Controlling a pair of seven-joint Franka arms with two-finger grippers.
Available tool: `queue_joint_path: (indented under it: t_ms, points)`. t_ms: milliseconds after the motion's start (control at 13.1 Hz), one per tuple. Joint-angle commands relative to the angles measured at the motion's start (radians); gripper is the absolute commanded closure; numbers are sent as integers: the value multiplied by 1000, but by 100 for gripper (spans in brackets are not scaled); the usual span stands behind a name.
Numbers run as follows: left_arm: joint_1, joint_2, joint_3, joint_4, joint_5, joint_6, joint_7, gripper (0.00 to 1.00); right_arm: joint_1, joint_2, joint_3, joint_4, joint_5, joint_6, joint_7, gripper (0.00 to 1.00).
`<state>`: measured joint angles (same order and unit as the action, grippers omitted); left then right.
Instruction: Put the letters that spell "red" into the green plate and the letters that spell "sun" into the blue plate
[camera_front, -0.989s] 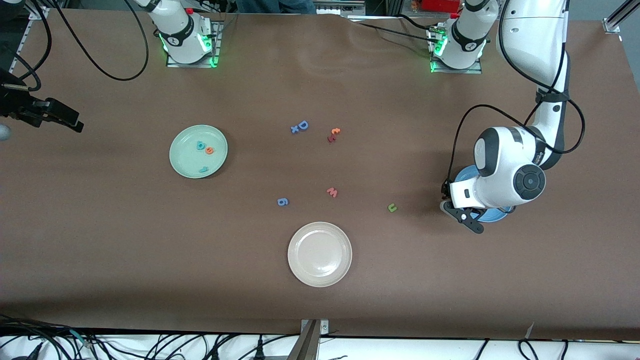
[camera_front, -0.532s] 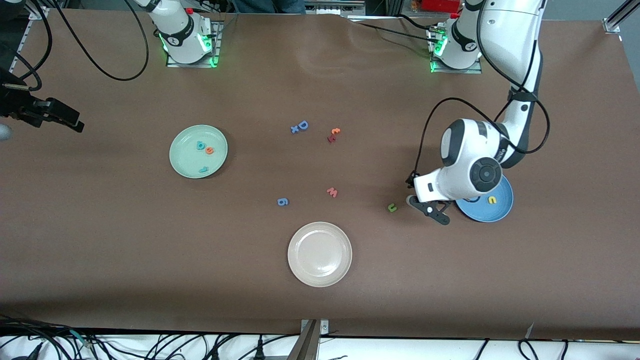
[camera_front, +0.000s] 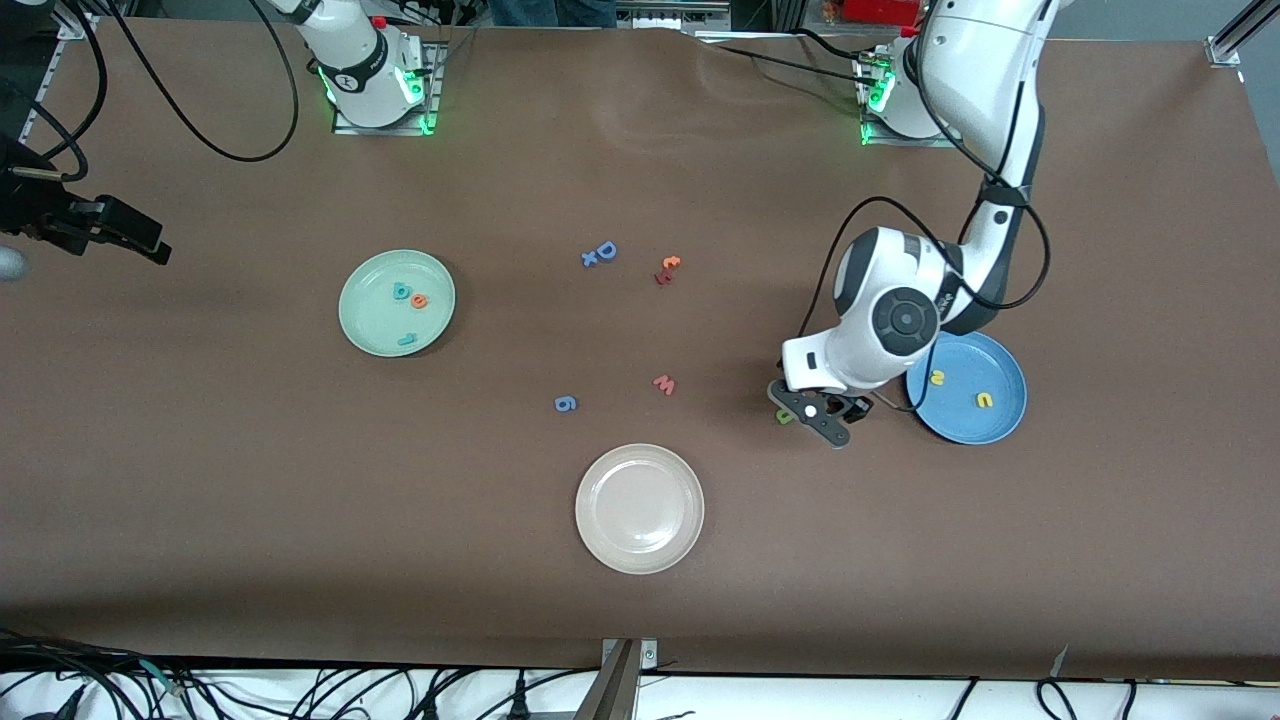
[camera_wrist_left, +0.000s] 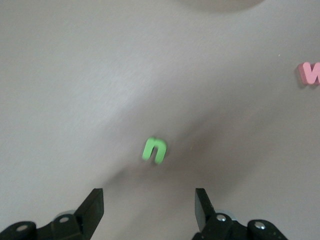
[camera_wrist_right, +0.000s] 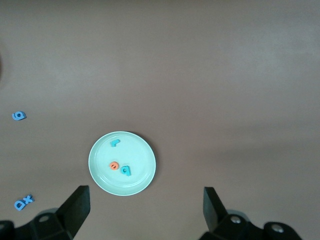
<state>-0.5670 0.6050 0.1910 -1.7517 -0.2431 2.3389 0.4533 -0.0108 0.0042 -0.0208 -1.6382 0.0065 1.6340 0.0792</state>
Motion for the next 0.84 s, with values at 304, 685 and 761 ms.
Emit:
queue_joint_path:
  t_ms: [304,685,761]
  points:
    - [-36,68,5,-6,21,131,122,20,-3,3,4,15,10,-8,-9,0]
    - [-31,91,12,-12,77,180,154,20,-5,3,15,15,12,-8,-9,0]
    - [-33,94,12,-12,77,180,154,20,-5,3,15,15,12,-8,-9,0]
